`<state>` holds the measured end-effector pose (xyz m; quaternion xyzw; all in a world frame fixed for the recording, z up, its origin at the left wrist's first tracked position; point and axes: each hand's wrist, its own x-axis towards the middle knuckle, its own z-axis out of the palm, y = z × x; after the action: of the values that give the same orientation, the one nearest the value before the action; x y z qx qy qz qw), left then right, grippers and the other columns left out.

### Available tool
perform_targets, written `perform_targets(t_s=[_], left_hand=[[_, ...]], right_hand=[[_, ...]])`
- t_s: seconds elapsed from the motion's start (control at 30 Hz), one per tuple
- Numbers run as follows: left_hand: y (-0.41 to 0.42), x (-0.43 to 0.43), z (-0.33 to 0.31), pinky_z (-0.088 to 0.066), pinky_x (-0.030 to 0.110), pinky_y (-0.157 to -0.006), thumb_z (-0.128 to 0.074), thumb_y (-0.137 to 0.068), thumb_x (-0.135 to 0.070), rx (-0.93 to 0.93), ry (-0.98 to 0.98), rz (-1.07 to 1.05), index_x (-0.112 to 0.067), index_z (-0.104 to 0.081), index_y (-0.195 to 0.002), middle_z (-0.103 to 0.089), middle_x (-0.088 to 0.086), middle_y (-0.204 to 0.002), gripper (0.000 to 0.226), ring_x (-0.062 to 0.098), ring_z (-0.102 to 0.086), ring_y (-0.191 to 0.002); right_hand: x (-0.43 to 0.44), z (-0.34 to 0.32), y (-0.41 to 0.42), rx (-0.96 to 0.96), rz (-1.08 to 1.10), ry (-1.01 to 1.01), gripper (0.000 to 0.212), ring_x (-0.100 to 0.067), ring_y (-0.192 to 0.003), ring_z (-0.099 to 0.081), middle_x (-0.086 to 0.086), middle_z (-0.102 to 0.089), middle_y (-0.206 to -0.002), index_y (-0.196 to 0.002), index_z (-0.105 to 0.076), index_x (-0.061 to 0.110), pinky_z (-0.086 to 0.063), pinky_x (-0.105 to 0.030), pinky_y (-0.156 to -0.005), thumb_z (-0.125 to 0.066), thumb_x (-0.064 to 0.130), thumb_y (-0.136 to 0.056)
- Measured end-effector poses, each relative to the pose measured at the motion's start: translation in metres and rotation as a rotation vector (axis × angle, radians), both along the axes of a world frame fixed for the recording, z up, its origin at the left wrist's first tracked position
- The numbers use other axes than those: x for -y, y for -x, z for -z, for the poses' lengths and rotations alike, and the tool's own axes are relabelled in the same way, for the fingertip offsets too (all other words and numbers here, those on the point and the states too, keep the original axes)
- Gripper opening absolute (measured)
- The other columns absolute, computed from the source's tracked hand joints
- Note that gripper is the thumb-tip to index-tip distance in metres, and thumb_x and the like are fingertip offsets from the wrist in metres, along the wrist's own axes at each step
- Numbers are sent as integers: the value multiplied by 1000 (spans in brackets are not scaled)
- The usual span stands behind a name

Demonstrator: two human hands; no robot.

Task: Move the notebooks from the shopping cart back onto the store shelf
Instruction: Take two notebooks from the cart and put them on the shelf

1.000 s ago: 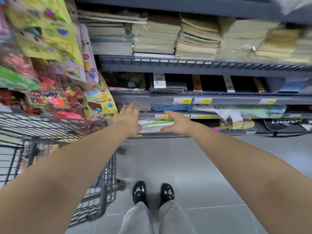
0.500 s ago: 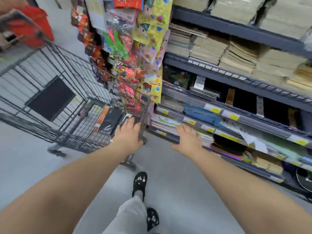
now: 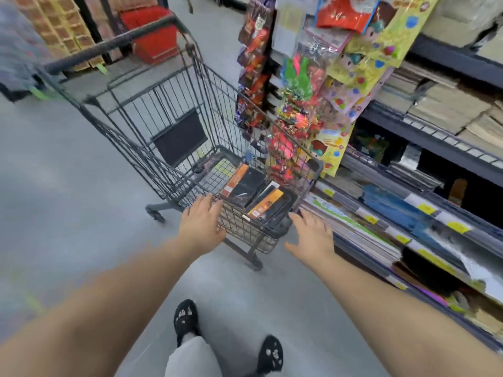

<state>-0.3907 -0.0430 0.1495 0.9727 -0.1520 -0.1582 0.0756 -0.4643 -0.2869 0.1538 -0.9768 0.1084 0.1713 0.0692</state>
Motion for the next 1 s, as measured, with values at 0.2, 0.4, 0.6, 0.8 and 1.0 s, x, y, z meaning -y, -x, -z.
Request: perform_targets(t_s=[0.2,0.4,0.6,0.8,1.0], left_hand=[[-57,-55,-8,-19,49,-118,-56,-88,-42,36,23,114,-22,-19,-150,-10,7,-160,75,27,-9,-148],[-125,-71,-19,-22,48,-117,-59,-85,-36,114,103,257,-20,-26,-148,-15,8,-159,72,26,-9,-148],[-193,-51,-2,-21,50,-117,-57,-86,-42,48,73,330,-22,-22,-150,-9,7,-161,75,28,-6,-148],[-254,-22,20,-18,45,-119,-57,-87,-43,-62,35,317,-20,-19,-151,-6,7,-161,78,27,-5,-148],[-307,-9,51,-19,44,-119,-55,-89,-47,-153,-42,375,-22,-14,-152,-2,6,-162,80,26,-6,-148]], right_hand=[[-69,1,-67,50,89,-20,76,-24,-144,-19,-3,-17,-158,-148,-20,30,-19,-45,-115,-59,47,-85],[-112,3,-117,104,245,-112,78,-26,-143,-21,-4,-18,-158,-149,-22,28,-23,-47,-113,-63,42,-84],[-107,2,-161,101,337,-135,79,-26,-144,-20,-2,-15,-159,-149,-20,29,-23,-47,-113,-63,43,-84],[-72,21,-219,103,476,-131,78,-26,-142,-24,-3,-20,-158,-147,-24,28,-27,-47,-111,-64,43,-82],[-57,56,-257,36,717,-275,80,-31,-135,-34,-8,-34,-150,-145,-29,24,-35,-48,-107,-68,43,-78]])
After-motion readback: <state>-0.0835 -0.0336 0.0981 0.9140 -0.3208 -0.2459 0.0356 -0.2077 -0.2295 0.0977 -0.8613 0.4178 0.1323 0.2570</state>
